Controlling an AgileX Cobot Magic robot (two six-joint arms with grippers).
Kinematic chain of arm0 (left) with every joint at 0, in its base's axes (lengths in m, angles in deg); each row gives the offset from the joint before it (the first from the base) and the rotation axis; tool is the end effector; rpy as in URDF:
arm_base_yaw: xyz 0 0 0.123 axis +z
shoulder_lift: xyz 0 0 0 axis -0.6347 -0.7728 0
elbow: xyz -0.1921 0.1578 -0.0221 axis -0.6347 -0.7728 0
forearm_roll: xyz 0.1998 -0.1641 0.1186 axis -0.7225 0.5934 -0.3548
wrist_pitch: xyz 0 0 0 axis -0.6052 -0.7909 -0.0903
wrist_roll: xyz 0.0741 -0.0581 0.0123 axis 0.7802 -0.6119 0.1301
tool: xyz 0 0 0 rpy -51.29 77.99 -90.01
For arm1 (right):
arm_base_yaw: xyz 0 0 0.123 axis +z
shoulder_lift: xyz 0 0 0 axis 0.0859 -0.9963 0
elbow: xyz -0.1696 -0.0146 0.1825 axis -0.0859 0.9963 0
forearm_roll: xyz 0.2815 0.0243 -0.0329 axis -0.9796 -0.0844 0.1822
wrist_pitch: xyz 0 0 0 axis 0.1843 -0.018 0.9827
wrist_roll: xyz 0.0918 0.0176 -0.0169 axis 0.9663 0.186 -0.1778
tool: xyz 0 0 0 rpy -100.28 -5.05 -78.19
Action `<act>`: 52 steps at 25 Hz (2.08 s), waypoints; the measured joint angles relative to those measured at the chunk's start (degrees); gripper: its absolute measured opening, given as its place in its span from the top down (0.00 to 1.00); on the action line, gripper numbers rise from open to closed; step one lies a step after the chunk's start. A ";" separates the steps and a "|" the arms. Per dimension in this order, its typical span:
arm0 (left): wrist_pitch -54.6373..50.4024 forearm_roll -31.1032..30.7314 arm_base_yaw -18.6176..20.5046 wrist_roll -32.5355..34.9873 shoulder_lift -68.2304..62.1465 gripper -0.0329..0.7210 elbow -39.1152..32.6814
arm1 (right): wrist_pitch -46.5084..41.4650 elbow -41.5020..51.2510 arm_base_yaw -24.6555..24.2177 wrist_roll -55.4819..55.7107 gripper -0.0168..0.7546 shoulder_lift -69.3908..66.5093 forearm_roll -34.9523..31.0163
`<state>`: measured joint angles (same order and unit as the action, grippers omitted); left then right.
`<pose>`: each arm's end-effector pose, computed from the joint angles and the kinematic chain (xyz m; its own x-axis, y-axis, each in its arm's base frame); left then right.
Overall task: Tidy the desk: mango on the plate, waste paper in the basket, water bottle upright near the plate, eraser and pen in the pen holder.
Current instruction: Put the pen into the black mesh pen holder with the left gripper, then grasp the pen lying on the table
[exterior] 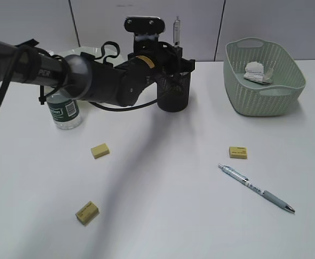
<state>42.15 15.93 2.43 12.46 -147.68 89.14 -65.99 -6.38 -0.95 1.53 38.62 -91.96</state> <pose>0.4266 -0.3107 0.1005 -0.2317 -0.0703 -0.9703 0.4947 0.8502 -0.1797 0.0611 0.0099 0.2949 -0.4189 -0.1105 -0.9013 -0.1568 0.9865 -0.0481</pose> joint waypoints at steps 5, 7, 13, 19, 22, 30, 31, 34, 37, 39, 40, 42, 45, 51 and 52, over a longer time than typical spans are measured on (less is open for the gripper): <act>-0.57 -0.06 0.00 0.00 0.00 0.80 0.00 | 0.00 0.00 0.00 0.00 0.34 0.00 0.00; -0.92 -0.11 0.00 0.00 0.00 0.78 0.00 | 0.00 0.00 0.00 0.00 0.34 0.00 0.00; -2.43 -0.13 0.00 0.00 -0.11 0.53 0.00 | 0.00 0.00 0.00 0.00 0.34 0.00 0.00; -2.60 -0.13 0.00 0.00 -0.11 0.30 0.00 | 0.00 0.00 0.00 0.00 0.34 0.00 0.00; -2.67 -0.24 0.00 0.00 0.25 0.28 0.00 | 0.00 0.00 0.00 0.00 0.34 0.00 0.00; -15.65 -1.28 0.00 0.00 8.96 0.28 0.00 | 0.00 0.00 0.00 0.00 0.34 0.00 0.00; -18.11 -1.28 0.00 0.00 10.25 0.29 0.00 | 0.00 0.00 0.00 0.00 0.34 0.00 0.00; -27.49 -1.51 0.00 0.00 14.92 0.29 0.00 | 0.00 0.00 0.00 0.00 0.34 0.00 0.00; -37.41 -1.91 0.00 0.00 20.10 0.29 0.00 | 0.00 0.00 0.00 0.00 0.34 0.00 0.00; -43.93 -1.86 0.00 0.00 23.54 0.29 0.06 | 0.00 0.00 0.00 0.00 0.34 0.00 0.00; -48.48 -1.86 0.00 0.00 25.58 0.30 0.38 | 0.00 0.00 0.00 0.00 0.34 0.00 0.00; -56.20 -1.79 0.00 0.00 28.28 0.30 1.85 | 0.00 0.00 0.00 0.00 0.34 0.00 0.00; -69.97 -1.17 0.73 -0.73 31.01 0.30 5.01 | 0.00 0.00 0.00 0.00 0.34 0.00 0.00; -95.74 -1.76 3.20 -5.71 31.52 0.30 12.04 | 0.00 0.00 0.00 0.05 0.34 0.00 0.00; -97.14 -1.93 3.50 -6.03 31.52 0.30 12.65 | 0.00 0.00 0.00 0.05 0.34 0.00 0.00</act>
<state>-54.99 14.00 5.93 6.43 -116.16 101.79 -65.99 -6.38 -0.95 1.58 38.62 -91.96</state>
